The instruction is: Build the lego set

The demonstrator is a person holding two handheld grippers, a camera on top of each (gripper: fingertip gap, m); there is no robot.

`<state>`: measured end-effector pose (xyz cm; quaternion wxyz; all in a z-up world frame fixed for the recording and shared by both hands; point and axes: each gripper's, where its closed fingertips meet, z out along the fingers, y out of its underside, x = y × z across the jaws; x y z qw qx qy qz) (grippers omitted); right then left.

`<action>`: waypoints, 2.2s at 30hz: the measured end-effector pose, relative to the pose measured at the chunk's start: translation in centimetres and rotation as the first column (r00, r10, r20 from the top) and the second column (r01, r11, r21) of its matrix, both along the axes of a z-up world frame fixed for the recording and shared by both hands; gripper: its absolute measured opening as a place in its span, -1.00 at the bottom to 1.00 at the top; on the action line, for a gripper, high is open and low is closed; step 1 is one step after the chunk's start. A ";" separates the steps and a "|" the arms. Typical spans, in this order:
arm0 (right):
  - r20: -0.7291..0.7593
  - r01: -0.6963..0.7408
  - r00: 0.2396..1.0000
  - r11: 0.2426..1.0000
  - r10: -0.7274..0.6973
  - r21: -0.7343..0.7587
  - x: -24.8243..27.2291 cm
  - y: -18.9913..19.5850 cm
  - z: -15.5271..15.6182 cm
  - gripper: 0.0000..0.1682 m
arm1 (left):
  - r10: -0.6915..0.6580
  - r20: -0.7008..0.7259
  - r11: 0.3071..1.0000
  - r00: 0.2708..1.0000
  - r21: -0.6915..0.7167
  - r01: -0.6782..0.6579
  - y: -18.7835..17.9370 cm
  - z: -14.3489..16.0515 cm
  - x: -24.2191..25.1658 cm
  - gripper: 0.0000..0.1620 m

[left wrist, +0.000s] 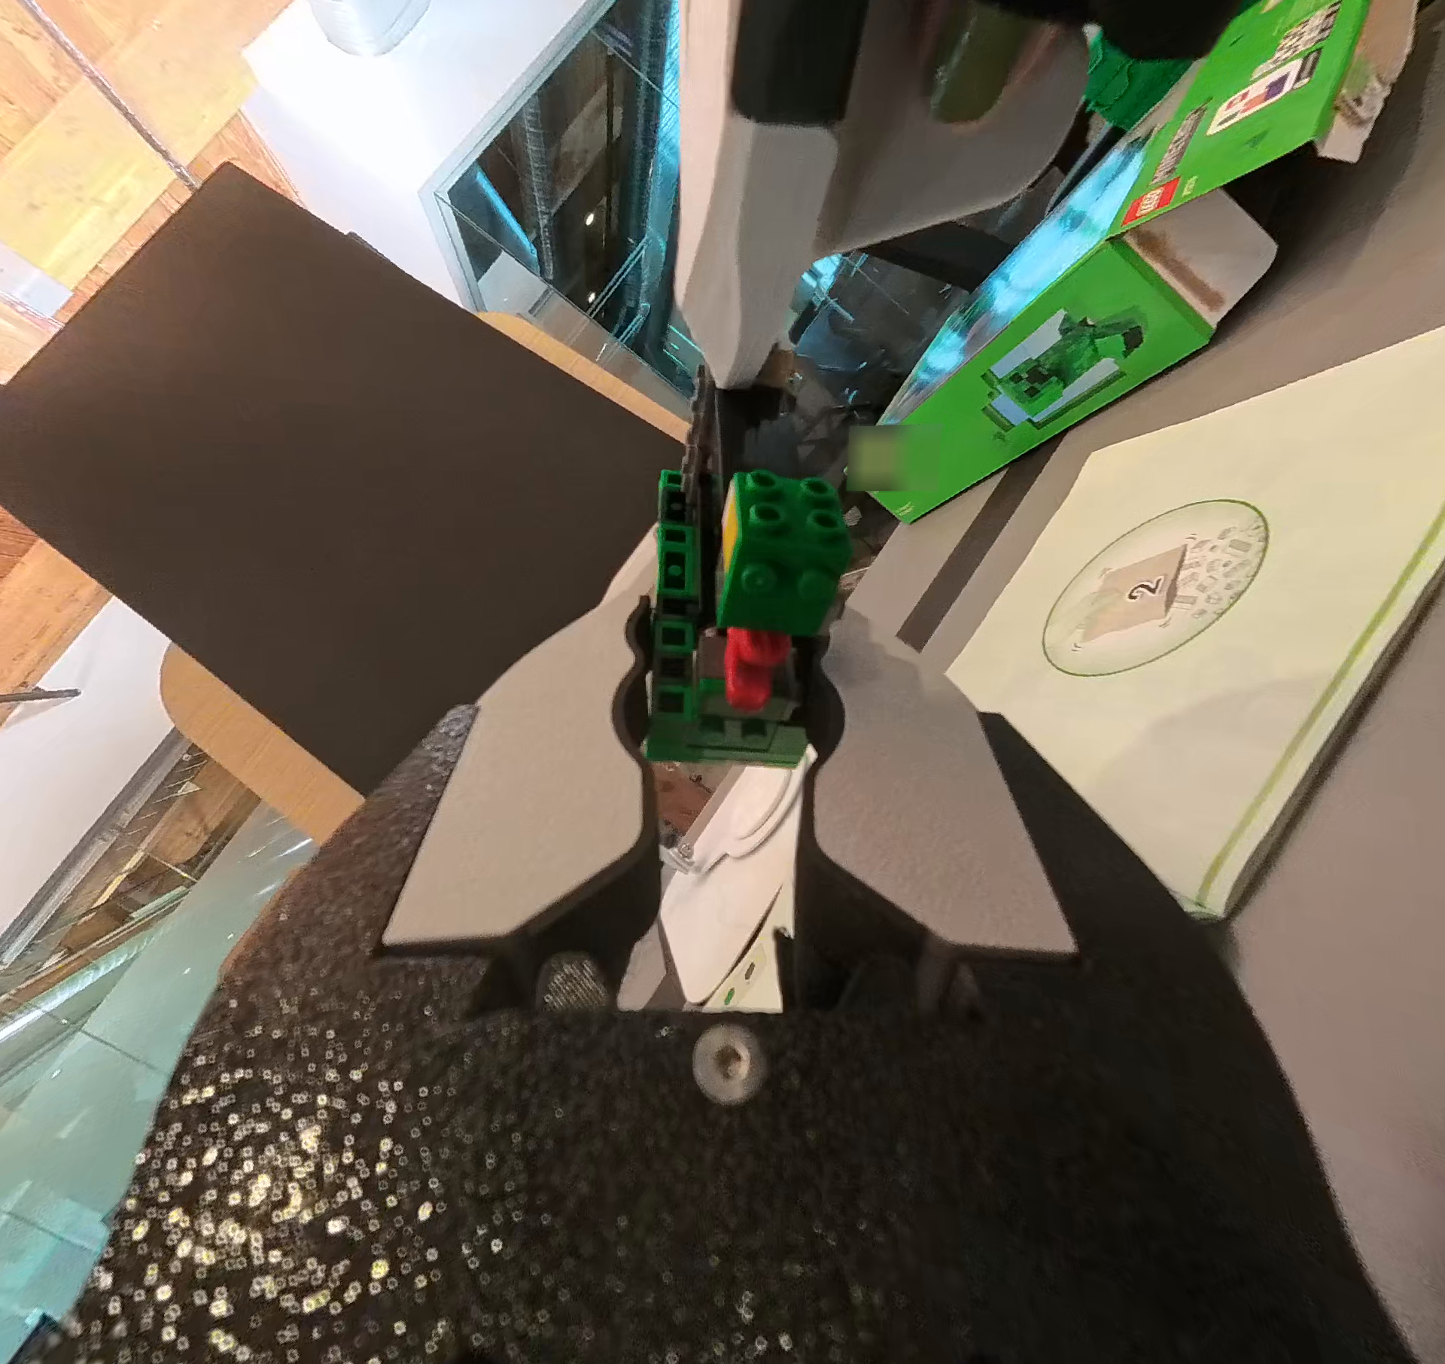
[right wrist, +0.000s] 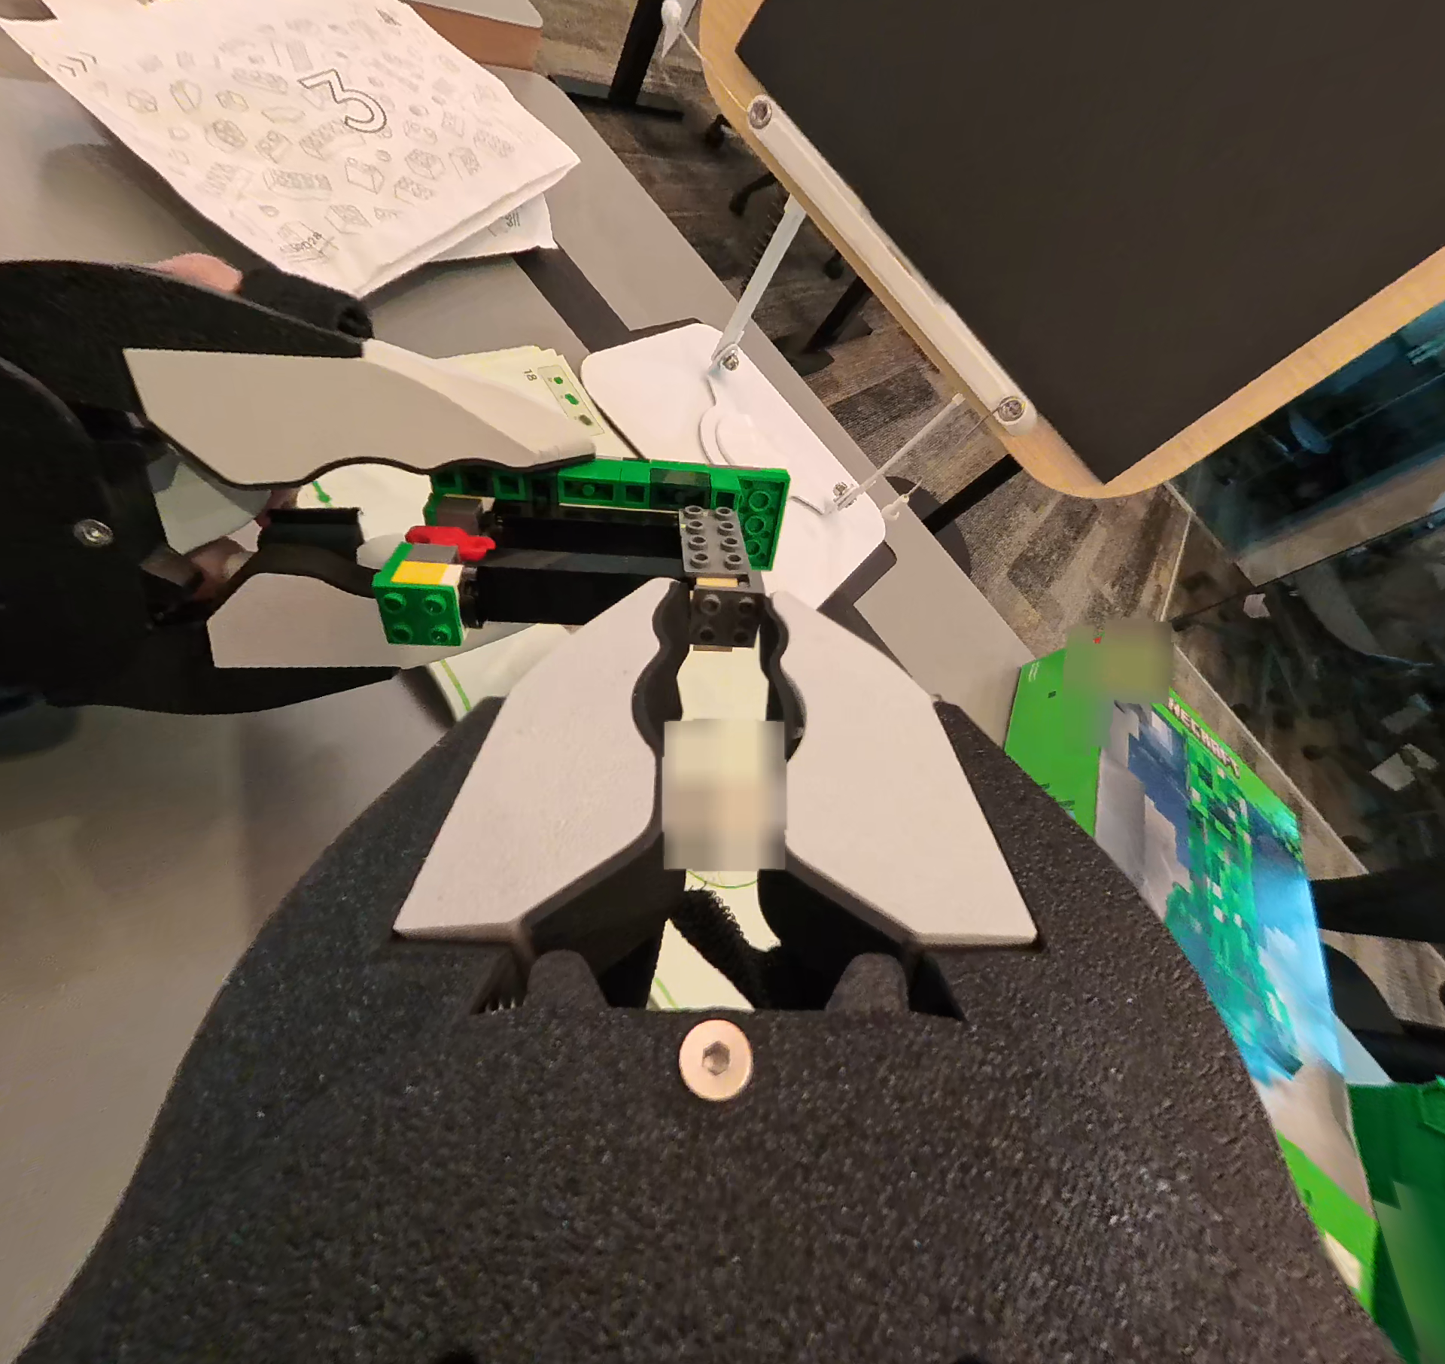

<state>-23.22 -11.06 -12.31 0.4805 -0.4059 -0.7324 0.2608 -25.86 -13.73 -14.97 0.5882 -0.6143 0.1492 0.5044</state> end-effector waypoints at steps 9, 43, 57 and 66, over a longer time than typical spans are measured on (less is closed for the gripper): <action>-0.010 0.042 0.999 0.999 -0.042 0.024 -0.1 0.0 0.2 -0.79 | 0.016 -0.025 1.000 1.000 0.007 -0.016 -0.1 0.2 0.1 -0.56; 0.188 -0.072 0.980 0.996 0.060 0.060 1.0 0.4 -0.4 -0.80 | 0.034 -0.132 0.999 0.991 -0.007 -0.035 -0.1 0.4 1.0 -0.56; 0.195 -0.133 0.970 0.989 0.144 -0.067 1.1 0.5 -0.6 -0.80 | 0.023 -0.116 1.000 0.993 -0.013 -0.025 0.2 0.2 1.2 -0.56; 0.129 -0.136 0.982 0.991 0.134 0.004 0.3 -0.4 0.8 -0.80 | 0.063 -0.059 0.997 0.996 0.051 -0.060 -0.5 1.1 0.4 -0.56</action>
